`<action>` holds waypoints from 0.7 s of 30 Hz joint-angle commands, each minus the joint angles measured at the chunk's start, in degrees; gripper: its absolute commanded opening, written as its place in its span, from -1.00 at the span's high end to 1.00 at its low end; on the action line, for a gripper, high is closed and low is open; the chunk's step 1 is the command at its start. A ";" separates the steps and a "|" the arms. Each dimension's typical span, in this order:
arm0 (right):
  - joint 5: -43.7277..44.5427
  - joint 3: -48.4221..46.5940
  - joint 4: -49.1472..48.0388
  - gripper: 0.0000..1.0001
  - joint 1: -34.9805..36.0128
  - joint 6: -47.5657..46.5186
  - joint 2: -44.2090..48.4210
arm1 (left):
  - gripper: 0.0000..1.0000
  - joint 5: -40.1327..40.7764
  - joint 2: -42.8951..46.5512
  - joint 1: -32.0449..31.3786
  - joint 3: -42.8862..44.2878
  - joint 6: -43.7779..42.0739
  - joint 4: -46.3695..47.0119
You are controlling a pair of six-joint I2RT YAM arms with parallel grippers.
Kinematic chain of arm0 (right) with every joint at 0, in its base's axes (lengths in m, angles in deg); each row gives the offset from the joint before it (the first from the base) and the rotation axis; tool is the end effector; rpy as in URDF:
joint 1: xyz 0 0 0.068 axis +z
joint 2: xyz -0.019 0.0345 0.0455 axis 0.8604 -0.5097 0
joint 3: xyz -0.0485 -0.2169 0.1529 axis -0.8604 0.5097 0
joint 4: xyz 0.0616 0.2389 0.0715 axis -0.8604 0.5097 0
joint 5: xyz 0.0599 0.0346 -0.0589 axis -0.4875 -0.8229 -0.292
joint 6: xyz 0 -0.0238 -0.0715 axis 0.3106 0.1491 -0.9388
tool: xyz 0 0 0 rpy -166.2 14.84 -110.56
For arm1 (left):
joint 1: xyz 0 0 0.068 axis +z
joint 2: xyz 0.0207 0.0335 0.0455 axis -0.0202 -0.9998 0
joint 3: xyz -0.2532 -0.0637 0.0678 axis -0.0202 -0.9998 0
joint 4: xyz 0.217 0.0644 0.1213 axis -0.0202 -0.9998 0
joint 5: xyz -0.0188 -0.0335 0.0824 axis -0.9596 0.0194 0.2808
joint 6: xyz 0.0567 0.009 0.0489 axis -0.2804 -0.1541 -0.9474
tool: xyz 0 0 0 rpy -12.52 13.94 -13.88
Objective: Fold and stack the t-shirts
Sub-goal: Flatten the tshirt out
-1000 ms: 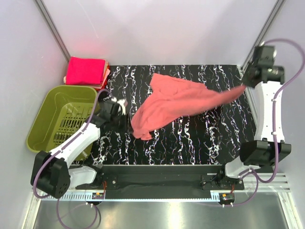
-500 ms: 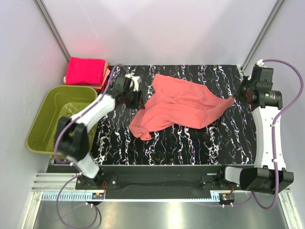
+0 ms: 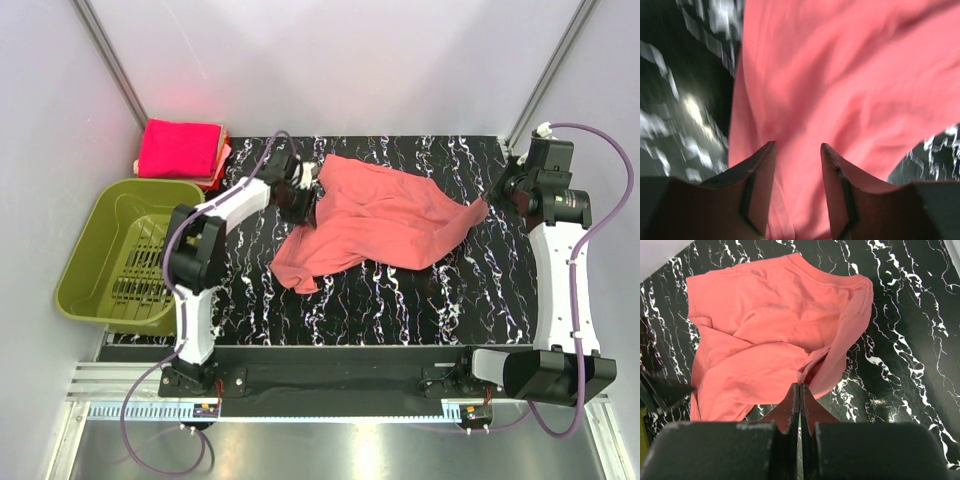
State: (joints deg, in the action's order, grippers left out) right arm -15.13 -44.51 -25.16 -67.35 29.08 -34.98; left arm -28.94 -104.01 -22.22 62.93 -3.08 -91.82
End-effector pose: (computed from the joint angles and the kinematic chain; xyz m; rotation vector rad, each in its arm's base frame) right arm 0.2621 -0.0322 0.3845 0.4888 2.1904 0.1856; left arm 0.4115 -0.2013 0.1762 0.4478 2.6140 -0.6484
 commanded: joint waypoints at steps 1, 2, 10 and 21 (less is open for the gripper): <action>-1.17 -3.74 -2.20 1.00 0.08 1.41 -0.84 | 0.05 -0.47 12.86 -2.10 -9.51 1.12 -1.80; -1.52 -4.10 -2.20 1.00 0.08 1.84 -0.93 | 0.02 0.49 18.64 -3.33 -11.47 0.16 -1.97; -6.09 -2.25 -4.49 1.00 0.08 4.13 0.73 | -0.04 15.08 31.09 -18.18 -26.41 1.20 -0.04; -6.01 -1.11 -4.23 1.00 0.08 3.87 2.49 | 0.03 24.75 23.18 -27.34 -31.26 8.31 2.95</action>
State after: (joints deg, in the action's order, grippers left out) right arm -19.78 -45.47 -27.10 -67.35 32.54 -34.43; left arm -10.12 -79.68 -49.10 31.83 2.17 -91.36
